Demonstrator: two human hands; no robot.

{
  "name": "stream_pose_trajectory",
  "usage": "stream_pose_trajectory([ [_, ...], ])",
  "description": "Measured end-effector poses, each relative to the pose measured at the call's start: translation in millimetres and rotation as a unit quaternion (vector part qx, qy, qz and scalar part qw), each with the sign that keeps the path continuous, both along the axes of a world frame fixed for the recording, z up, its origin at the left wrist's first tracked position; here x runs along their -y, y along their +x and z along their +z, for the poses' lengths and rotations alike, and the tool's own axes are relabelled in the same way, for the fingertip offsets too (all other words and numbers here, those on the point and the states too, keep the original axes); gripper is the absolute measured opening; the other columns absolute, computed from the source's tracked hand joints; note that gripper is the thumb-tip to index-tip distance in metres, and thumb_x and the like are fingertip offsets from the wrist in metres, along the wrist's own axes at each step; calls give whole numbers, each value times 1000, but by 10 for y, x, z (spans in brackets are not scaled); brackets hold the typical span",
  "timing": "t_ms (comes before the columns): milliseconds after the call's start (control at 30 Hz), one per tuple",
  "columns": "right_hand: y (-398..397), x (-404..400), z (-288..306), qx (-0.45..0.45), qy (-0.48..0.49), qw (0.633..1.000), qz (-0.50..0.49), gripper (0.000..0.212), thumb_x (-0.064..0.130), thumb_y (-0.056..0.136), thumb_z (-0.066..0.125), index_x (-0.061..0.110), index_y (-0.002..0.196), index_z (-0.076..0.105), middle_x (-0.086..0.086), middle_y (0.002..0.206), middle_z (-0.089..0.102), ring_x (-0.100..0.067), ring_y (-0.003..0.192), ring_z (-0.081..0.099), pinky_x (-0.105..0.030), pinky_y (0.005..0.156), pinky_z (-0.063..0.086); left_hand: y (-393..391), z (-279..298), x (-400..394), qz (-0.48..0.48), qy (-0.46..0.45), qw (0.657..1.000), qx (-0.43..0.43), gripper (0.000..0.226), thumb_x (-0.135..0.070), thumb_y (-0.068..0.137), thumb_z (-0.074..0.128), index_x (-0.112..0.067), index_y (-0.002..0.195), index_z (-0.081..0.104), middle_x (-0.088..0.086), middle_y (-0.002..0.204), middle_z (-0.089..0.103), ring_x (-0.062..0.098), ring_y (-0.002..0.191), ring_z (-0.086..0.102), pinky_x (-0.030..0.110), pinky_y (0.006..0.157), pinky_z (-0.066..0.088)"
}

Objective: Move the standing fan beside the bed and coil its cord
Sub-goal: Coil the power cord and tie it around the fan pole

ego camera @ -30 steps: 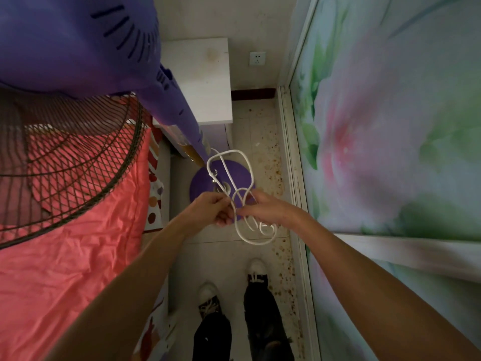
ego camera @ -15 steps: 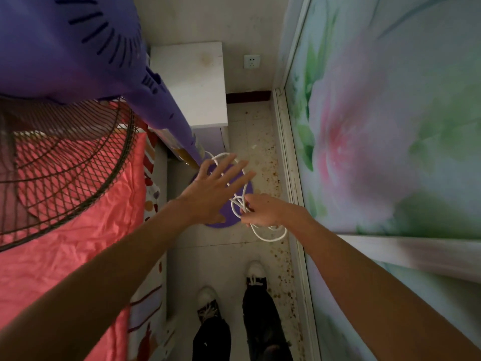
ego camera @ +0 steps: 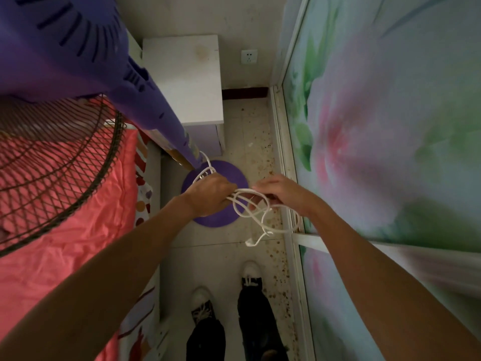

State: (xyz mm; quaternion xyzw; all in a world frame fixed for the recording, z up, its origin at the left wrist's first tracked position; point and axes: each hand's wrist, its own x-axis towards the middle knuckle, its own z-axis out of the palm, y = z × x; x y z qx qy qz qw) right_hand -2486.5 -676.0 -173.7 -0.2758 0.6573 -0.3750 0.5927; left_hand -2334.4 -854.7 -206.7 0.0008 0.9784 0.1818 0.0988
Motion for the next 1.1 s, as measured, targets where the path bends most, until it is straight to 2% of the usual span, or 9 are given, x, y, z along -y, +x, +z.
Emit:
stream_pose_trajectory([
  [133, -180, -22, -53, 12, 5, 998, -59, 37, 39, 101, 44, 16, 107, 73, -20, 92, 71, -25, 64, 52, -39, 65, 42, 122, -1, 61, 22, 36, 999, 5, 26, -31, 99, 56, -10, 98, 72, 6, 85, 74, 19, 77, 68, 35, 88, 52],
  [267, -265, -148, -148, -93, -5, 992, -82, 22, 17, 99, 53, 20, 110, 72, -20, 90, 70, -23, 70, 60, -37, 68, 48, 164, -6, 58, 112, 136, 984, -5, 19, -16, 100, 56, -4, 96, 71, 10, 79, 72, 22, 71, 69, 40, 81, 56],
  [367, -236, -205, -299, -221, 75, 955, -181, 33, 4, 97, 47, 18, 120, 65, -8, 82, 65, -10, 57, 56, -27, 53, 46, 98, 41, 17, 196, 177, 964, -41, 24, -13, 102, 50, -3, 90, 68, 13, 72, 69, 27, 62, 66, 43, 62, 55],
  [500, 25, -269, -391, -189, 202, 961, -9, 51, 0, 95, 46, 20, 142, 42, -12, 93, 66, -19, 66, 65, -32, 61, 57, 55, 99, 22, 257, 188, 946, -60, 25, -20, 103, 49, -10, 88, 66, 13, 74, 71, 28, 61, 68, 44, 55, 57],
  [633, 247, -224, -284, -136, 91, 986, -18, 22, 22, 91, 60, 33, 110, 57, 4, 97, 63, -12, 86, 63, -27, 72, 52, 21, 117, 33, 261, 212, 942, -27, 26, -23, 104, 47, -23, 81, 60, 12, 72, 69, 25, 59, 66, 27, 49, 51],
  [767, 343, -48, -199, -188, -26, 976, -106, 32, 40, 99, 50, 23, 126, 56, 3, 109, 63, -6, 97, 60, -21, 79, 45, -77, 141, 57, 322, 242, 915, 15, 39, -27, 105, 46, -3, 78, 61, 6, 59, 57, 12, 46, 49, 17, 40, 39],
  [900, 394, 82, -174, -269, -32, 955, -121, 32, 26, 105, 39, 11, 90, 63, 10, 75, 59, 5, 67, 54, -13, 67, 39, -156, 220, 35, 353, 347, 869, -5, 47, -28, 107, 41, -9, 69, 60, 3, 59, 62, 10, 51, 54, 25, 56, 48],
  [1000, 560, 171, -196, -167, 8, 984, -62, 38, 32, 105, 37, 12, 83, 60, 6, 64, 61, -1, 49, 56, -20, 59, 46, -216, 276, 31, 345, 469, 813, -5, 50, -29, 108, 38, -9, 77, 71, -2, 77, 78, 11, 80, 72, 20, 81, 52],
  [1100, 723, 307, -153, -39, 18, 996, -83, 40, 38, 104, 38, 14, 76, 53, 4, 56, 47, -10, 41, 39, -24, 42, 36, -225, 299, 119, 322, 533, 781, 42, 46, -30, 108, 35, -19, 74, 64, -4, 89, 80, 8, 99, 73, 22, 91, 41],
])
